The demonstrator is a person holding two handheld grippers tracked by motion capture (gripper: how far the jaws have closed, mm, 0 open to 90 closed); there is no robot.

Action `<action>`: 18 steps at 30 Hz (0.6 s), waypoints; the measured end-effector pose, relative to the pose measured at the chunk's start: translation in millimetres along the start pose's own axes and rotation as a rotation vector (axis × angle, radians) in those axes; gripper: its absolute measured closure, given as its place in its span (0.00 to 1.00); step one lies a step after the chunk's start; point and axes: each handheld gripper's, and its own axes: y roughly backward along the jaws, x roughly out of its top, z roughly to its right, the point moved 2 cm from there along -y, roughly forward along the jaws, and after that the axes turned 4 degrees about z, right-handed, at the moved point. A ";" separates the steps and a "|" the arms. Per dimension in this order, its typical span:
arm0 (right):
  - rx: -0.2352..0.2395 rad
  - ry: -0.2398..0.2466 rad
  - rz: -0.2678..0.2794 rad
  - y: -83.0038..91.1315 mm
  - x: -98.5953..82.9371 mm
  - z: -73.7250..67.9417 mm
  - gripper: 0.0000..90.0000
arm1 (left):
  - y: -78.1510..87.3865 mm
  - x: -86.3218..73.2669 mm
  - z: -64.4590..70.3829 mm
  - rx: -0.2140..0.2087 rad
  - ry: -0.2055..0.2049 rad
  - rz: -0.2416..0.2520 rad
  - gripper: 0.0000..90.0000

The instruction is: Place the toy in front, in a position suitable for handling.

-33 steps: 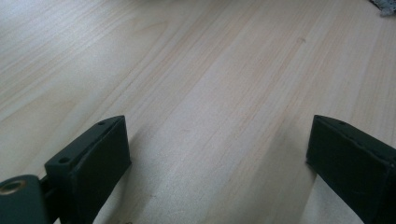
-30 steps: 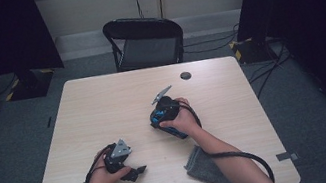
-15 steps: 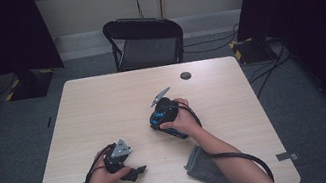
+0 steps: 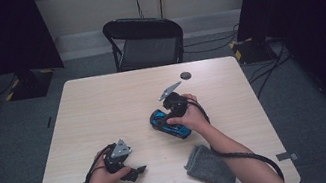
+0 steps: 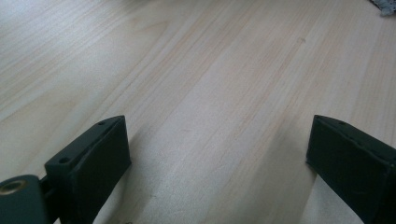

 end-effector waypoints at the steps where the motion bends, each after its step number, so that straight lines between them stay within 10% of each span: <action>1: -0.002 0.003 0.003 9.0 -5.0 0.6 0.20 | 0.0 0.0 0.1 0.000 0.001 0.000 0.06; 18: -0.007 0.002 0.028 54.3 -54.6 -0.2 0.20 | -0.5 0.1 0.9 0.003 0.001 -0.001 0.05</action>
